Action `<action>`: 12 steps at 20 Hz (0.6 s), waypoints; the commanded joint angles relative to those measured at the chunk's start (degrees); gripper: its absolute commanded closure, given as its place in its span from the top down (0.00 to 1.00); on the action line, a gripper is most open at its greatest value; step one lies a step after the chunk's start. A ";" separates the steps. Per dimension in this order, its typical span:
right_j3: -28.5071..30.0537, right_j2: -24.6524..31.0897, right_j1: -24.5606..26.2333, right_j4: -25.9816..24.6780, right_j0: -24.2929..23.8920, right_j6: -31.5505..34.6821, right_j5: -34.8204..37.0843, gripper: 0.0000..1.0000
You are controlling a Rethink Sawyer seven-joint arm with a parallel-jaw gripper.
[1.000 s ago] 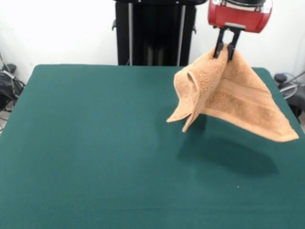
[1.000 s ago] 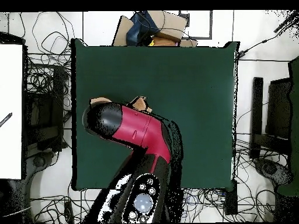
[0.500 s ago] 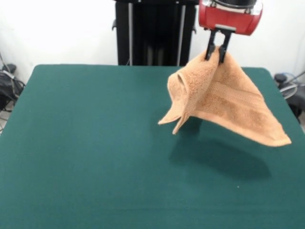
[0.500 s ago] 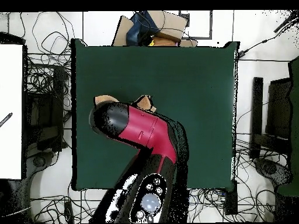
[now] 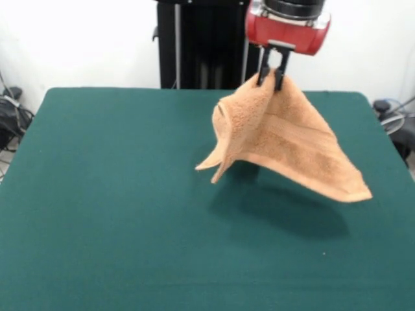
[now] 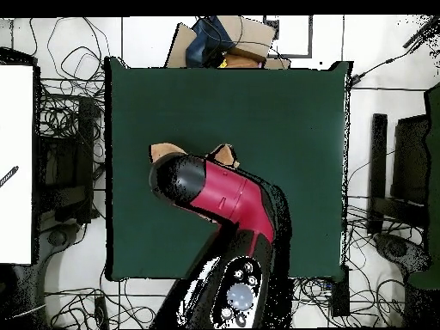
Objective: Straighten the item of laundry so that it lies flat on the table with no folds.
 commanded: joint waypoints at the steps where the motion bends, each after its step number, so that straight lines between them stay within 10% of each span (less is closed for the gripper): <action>1: 5.93 7.60 -1.15 -4.39 -3.62 -1.00 -4.12 0.00; 12: 4.24 8.42 -2.85 -7.33 -6.34 0.13 -1.56 0.00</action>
